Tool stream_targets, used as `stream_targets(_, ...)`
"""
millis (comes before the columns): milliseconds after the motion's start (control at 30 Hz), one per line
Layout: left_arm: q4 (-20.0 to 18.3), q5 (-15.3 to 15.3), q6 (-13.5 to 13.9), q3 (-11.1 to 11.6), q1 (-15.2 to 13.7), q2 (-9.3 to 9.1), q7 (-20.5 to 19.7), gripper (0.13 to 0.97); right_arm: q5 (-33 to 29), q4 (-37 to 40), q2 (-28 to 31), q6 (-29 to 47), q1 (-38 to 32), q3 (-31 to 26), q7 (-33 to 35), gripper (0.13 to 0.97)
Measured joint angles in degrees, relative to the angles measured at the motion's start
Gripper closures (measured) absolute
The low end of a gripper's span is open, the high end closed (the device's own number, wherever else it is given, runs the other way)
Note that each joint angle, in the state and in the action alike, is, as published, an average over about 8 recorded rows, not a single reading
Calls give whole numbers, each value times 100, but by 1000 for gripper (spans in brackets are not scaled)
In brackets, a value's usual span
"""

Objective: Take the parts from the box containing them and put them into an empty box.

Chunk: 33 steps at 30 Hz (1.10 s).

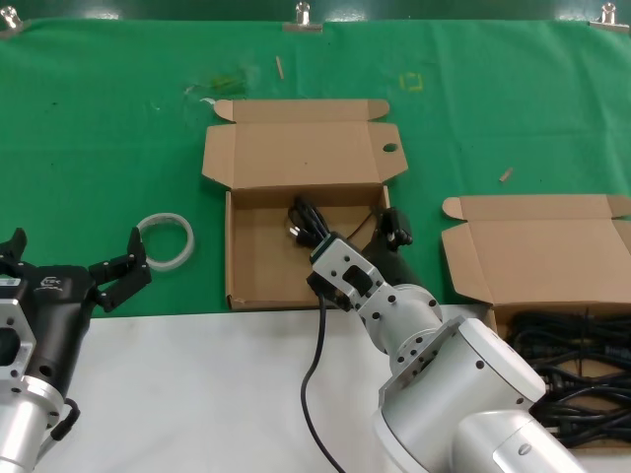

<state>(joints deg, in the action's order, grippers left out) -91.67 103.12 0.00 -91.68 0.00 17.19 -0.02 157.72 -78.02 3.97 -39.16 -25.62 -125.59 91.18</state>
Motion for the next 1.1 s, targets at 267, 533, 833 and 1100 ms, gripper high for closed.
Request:
stream_targets(267,0,0,0,0,0,0,0,132,-143,-35,1,103,67,89,-235,396)
stream_targets(533,0,0,0,0,0,0,0,132,-621,-155,1,445,292,386,-1035,261)
stream_targets(833,0,0,0,0,0,0,0,132,-1263,-317,1,906,594,786,-2107,165)
stream_targets(1100,0,1,0,0,0,0,0,132,-1841,-461,1,1321,864,1144,-3074,135)
